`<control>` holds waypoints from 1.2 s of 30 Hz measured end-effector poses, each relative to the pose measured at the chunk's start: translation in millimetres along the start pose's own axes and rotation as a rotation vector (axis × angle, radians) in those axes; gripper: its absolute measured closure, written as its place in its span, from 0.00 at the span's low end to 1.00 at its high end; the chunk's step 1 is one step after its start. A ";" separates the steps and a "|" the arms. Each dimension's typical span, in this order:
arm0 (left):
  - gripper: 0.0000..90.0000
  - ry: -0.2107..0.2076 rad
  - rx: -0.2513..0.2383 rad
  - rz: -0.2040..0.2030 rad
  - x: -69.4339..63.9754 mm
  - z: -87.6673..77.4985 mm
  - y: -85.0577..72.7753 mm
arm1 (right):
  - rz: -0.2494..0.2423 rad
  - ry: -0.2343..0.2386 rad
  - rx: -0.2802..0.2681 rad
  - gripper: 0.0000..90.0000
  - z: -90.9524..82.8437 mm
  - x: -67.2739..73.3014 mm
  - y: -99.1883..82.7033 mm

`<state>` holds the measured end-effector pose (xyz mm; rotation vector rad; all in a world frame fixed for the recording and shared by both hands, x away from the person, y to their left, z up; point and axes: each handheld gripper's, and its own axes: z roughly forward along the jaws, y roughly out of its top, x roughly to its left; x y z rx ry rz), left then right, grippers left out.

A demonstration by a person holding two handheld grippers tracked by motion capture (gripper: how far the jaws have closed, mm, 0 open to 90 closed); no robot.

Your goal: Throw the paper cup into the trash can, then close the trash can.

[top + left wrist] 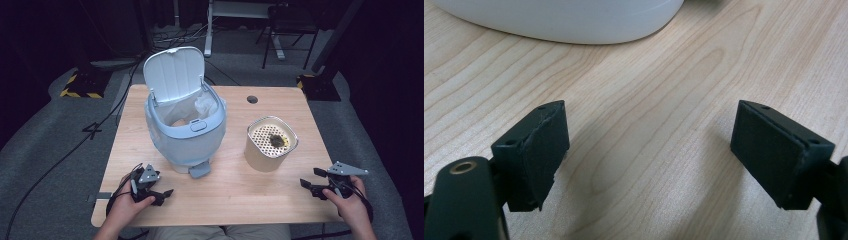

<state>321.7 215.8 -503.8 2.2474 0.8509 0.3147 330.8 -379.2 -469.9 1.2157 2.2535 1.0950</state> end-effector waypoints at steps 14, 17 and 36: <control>0.23 0.012 -0.002 -0.047 -0.9 -2.1 0.3 | -0.044 -0.050 0.067 0.20 25.2 -1.2 -20.1; 0.25 0.011 -0.021 -0.062 2.6 -4.7 -0.6 | -0.025 -0.050 0.052 0.18 26.4 -1.4 -22.0; 0.28 0.001 -0.244 -0.075 6.7 -62.1 31.5 | -0.025 -0.047 0.054 0.17 27.1 -1.3 -21.6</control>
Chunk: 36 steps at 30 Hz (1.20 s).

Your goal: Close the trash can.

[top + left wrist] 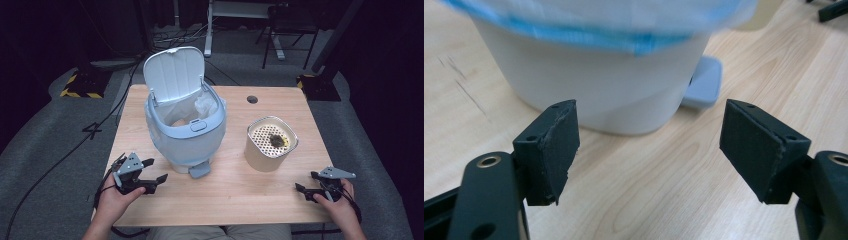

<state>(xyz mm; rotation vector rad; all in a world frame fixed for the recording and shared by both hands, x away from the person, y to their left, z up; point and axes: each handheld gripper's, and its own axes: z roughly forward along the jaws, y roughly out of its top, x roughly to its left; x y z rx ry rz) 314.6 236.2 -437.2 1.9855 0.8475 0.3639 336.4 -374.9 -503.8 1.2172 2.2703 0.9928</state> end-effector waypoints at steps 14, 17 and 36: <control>0.31 0.017 -0.055 0.010 -9.0 -43.9 57.8 | 0.000 0.000 0.000 0.17 0.0 0.1 0.0; 0.31 0.022 -0.076 0.001 -8.1 -52.7 69.8 | -0.001 0.000 0.000 0.17 0.1 0.1 0.0; 0.29 0.048 -0.183 0.032 -2.8 -79.2 140.8 | 0.004 -0.006 -0.001 0.17 0.8 0.9 0.6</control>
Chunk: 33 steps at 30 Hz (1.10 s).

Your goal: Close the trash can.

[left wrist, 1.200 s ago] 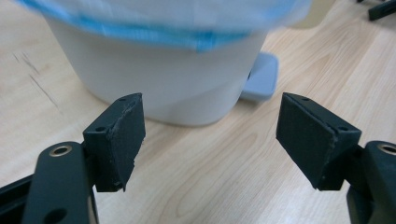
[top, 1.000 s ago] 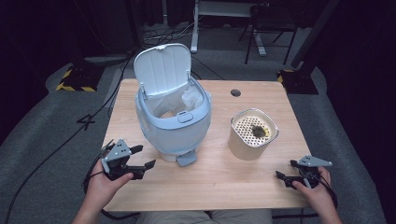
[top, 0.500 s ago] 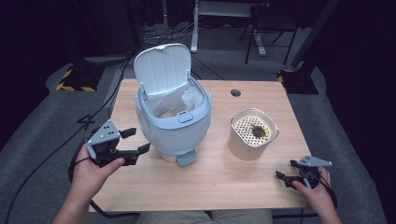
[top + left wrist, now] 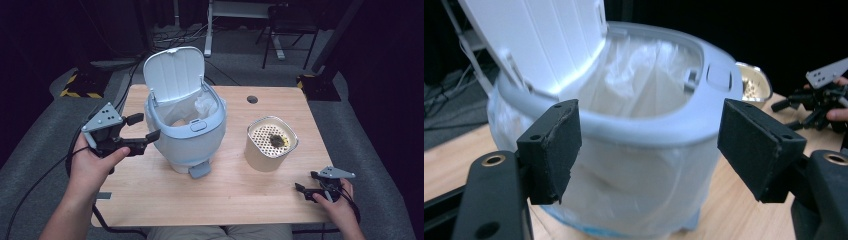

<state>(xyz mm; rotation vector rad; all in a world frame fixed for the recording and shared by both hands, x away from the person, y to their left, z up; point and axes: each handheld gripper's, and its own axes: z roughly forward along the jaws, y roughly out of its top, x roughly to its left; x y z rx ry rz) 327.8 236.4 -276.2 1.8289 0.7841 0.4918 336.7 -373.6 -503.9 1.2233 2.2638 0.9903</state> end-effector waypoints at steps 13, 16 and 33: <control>0.31 -0.170 -0.042 0.108 36.3 1.9 39.6 | 0.000 -0.002 0.000 0.17 0.2 0.1 0.1; 0.30 -0.201 -0.035 0.094 47.3 2.7 44.3 | 0.000 -0.001 0.000 0.17 0.2 0.1 0.1; 0.27 -0.131 -0.022 0.038 96.3 20.1 50.2 | -0.001 0.002 0.000 0.17 0.3 0.0 0.3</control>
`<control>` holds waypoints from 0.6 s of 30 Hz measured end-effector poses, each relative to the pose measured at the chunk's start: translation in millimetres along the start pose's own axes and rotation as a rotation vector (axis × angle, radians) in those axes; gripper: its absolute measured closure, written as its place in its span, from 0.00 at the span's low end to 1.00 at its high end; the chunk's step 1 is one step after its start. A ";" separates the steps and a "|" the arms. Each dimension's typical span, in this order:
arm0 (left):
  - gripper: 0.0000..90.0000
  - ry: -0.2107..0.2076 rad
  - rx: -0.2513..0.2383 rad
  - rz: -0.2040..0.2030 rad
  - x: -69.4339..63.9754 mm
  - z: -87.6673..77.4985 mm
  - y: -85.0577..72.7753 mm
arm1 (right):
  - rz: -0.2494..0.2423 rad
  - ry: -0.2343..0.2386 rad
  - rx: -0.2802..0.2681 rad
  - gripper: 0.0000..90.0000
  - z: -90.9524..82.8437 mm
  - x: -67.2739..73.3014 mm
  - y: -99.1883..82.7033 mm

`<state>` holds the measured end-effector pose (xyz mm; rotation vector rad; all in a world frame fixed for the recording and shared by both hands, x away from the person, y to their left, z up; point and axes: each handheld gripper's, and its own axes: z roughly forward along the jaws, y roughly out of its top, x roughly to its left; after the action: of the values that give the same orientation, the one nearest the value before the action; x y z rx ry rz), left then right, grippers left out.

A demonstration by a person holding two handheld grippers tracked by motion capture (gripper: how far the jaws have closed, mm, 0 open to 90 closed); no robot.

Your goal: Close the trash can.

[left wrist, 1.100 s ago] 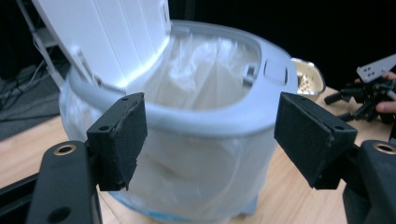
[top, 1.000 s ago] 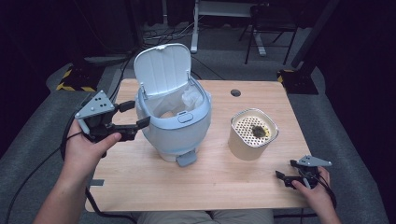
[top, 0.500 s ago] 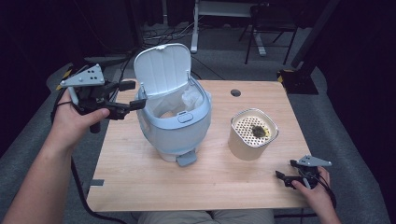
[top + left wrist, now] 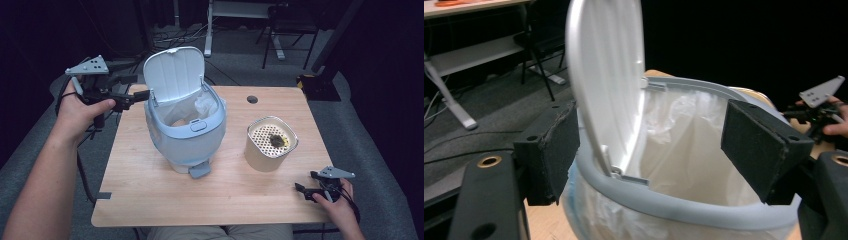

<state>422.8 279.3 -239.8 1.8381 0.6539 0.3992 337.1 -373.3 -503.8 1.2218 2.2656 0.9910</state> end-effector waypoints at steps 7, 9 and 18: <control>0.29 -0.022 -0.012 -0.002 6.7 11.9 7.8 | -0.002 0.002 0.001 0.17 0.2 0.1 0.3; 0.27 -0.022 -0.028 0.003 4.1 14.2 11.1 | -0.002 0.003 0.001 0.17 0.2 0.1 0.3; 0.36 -0.071 -0.088 -0.039 10.2 10.9 14.0 | -0.004 0.005 0.000 0.17 0.4 0.1 0.4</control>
<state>440.4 273.8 -231.0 1.7449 0.6137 0.3304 337.4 -373.0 -503.8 1.2158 2.2704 0.9937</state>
